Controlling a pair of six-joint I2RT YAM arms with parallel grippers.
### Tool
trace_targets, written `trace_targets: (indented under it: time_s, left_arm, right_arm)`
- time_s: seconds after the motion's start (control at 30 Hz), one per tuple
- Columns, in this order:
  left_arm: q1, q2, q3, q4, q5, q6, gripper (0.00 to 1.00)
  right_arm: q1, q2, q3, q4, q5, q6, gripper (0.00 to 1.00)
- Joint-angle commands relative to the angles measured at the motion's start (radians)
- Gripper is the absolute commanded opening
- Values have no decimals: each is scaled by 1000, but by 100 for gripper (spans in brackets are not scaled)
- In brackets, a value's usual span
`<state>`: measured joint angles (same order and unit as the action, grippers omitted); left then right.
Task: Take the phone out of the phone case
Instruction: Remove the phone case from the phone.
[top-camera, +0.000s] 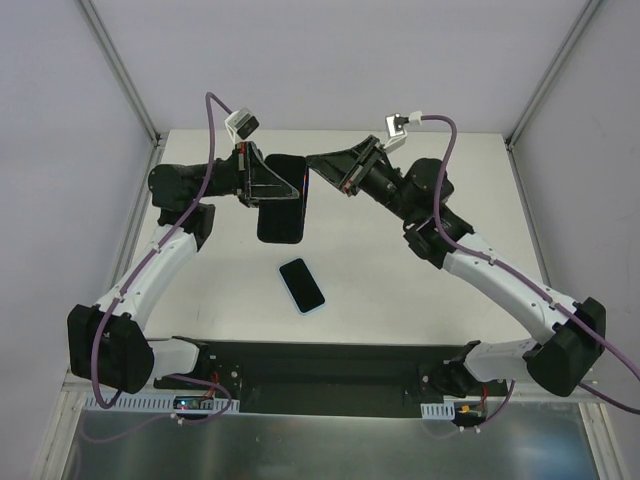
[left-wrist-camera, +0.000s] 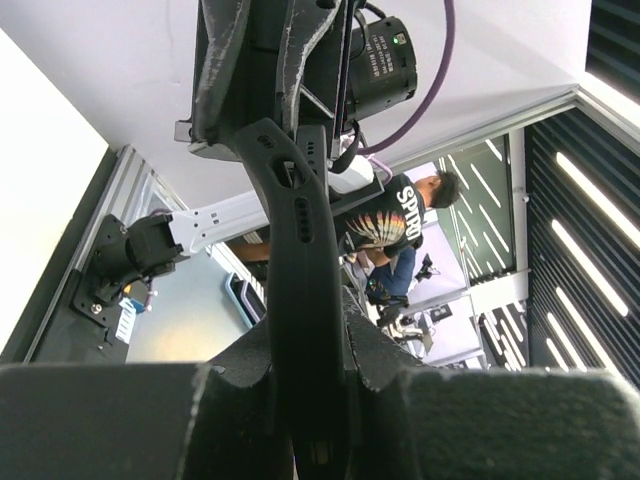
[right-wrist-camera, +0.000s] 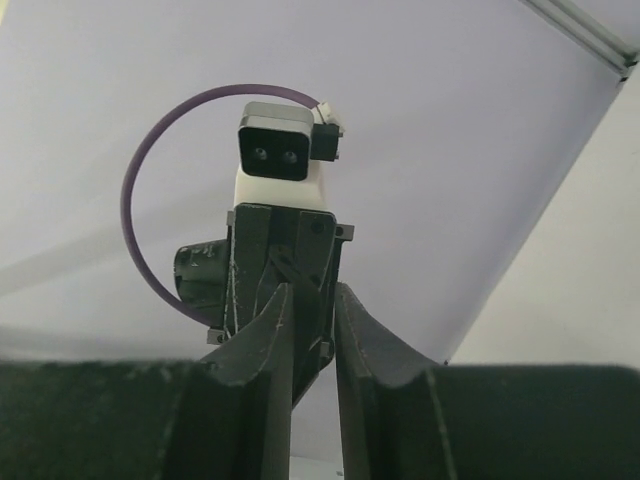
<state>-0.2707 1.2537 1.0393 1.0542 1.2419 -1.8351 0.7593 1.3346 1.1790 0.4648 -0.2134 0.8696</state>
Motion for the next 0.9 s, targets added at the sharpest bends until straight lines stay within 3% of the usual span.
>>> trace_targets:
  time_s: [0.0, 0.2, 0.3, 0.73, 0.83, 0.87]
  left_arm:
    - [-70, -76, 114, 425, -91, -3, 0]
    - [-68, -63, 107, 435, -91, -9, 0]
    - [-68, -50, 99, 447, -98, -15, 0]
    - [-68, 93, 41, 463, -70, 28, 0]
    - [-71, 167, 33, 477, -47, 42, 0]
    - [-71, 186, 28, 486, -42, 43, 0]
  right_arm:
    - [57, 118, -101, -660, -17, -265, 25]
    - [81, 109, -75, -727, -76, -356, 44]
    - [101, 127, -39, -773, -132, -411, 48]
    - [153, 181, -50, -718, -377, -440, 50]
    - [159, 207, -36, -678, -432, -420, 44]
    - [161, 216, -32, -661, -443, -416, 36]
